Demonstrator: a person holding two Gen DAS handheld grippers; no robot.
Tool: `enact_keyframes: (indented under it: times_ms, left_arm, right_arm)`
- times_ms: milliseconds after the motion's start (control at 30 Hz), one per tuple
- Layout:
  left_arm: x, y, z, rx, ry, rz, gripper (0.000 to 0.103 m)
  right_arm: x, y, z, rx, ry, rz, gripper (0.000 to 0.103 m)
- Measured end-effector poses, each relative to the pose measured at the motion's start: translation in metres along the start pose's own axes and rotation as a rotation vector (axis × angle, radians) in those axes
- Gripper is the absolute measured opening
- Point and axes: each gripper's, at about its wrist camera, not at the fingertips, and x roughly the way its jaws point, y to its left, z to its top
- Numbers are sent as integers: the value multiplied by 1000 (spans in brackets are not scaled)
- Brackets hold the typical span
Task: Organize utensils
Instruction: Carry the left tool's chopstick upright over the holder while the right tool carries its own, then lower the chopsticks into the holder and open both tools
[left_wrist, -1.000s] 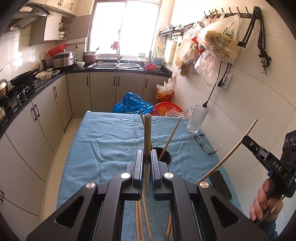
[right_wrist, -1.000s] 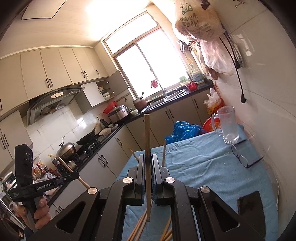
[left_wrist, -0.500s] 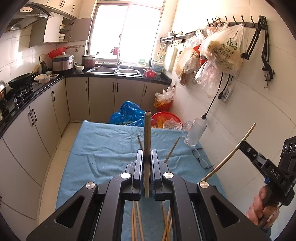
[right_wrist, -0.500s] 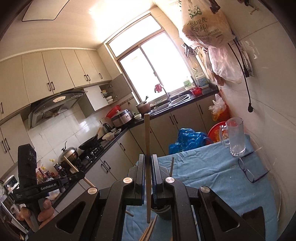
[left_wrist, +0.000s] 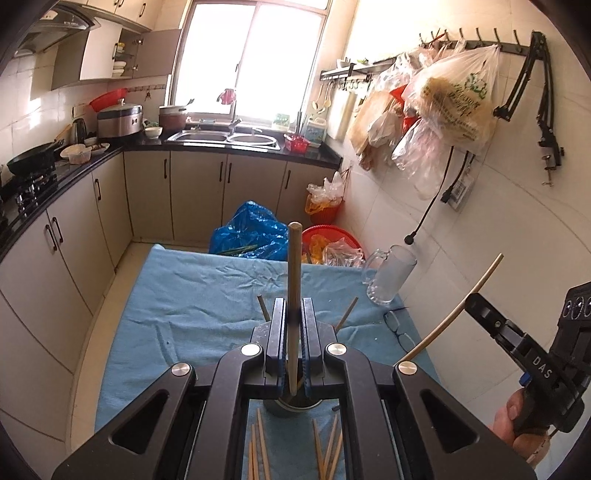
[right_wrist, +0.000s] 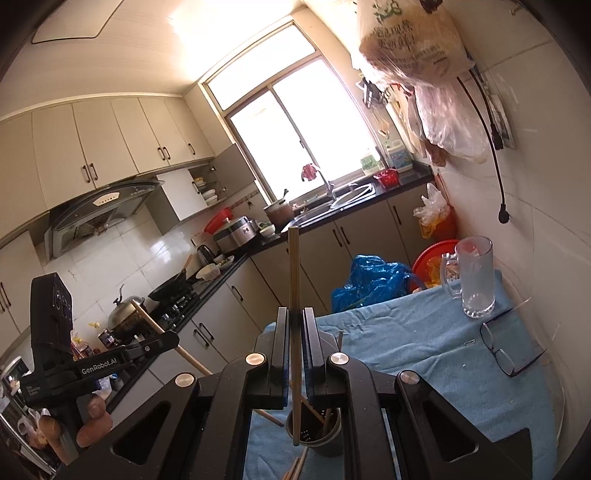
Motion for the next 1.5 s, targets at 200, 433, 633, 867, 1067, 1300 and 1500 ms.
enact_keyframes:
  times_ms: [200,433,633,867,1067,1300,1500]
  left_arm:
    - [28,10,-4,-27,43,-5,6]
    - [51,20,-17,-38,92,-14,6]
    - [67,30,-27,-49,124,-14,6]
    - [81,36,-34,-46,149,-22,6]
    - [88,39,-36,-50,166,-25,7]
    - [84,41,-33,-58,154,-27,28]
    - [67,42,-32,-57,118,-29,35]
  right_arm:
    - [20,-12,-3,20,23,-17,7]
    - [52,-23,-15,26,82,-36,7]
    - [83,-33,-38,37,162,-58,7]
    - [100,-37,-52,36,202,-76,7]
    - [107,-40,-56,39,225,-76,8]
    - [102,-38,-53,39,214,-74,15]
    - [84,-35,-47,35,175,-85,20]
